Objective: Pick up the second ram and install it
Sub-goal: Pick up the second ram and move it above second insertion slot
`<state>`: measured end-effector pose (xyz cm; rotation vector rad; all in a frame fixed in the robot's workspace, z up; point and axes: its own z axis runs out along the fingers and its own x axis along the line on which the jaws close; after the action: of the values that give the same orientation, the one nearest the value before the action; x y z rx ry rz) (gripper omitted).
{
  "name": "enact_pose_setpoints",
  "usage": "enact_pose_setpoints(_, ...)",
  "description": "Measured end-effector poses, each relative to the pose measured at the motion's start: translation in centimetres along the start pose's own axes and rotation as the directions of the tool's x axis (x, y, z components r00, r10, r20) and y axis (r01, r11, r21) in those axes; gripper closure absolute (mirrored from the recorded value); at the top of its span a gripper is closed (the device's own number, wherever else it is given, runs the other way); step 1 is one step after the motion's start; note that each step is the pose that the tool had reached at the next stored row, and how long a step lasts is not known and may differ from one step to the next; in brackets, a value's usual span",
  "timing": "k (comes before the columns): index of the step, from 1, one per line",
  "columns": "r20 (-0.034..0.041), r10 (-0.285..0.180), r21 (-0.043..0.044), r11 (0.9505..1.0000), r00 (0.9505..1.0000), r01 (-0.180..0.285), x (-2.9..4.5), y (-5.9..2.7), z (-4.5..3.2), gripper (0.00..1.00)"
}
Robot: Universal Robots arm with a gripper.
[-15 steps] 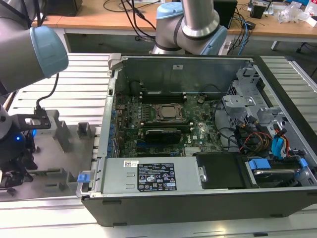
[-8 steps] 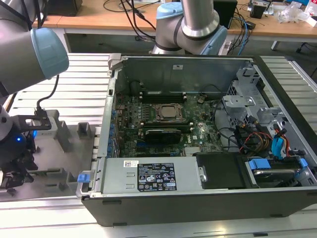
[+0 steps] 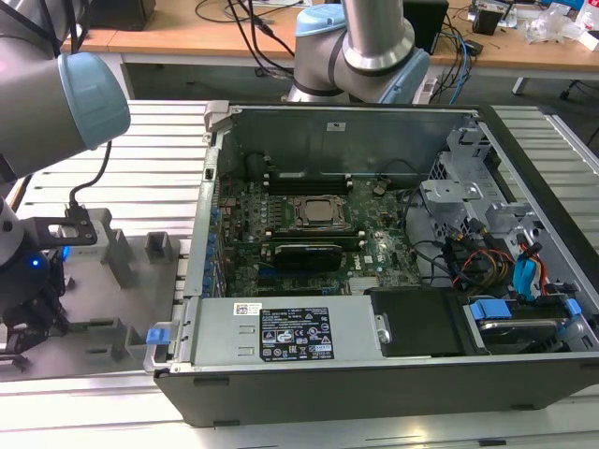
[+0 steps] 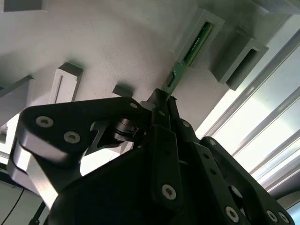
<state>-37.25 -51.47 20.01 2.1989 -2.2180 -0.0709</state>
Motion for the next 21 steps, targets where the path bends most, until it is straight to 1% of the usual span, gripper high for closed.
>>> enact_pose_setpoints(15, 0.0006, 0.000, 0.0002, 1.0000, 1.0000, 0.000, 0.00, 0.00, -0.03, 0.86)
enact_pose_setpoints(21, 0.0004, 0.000, 0.0000, 1.0000, 1.0000, 0.000, -0.01, 0.03, -0.71, 0.86)
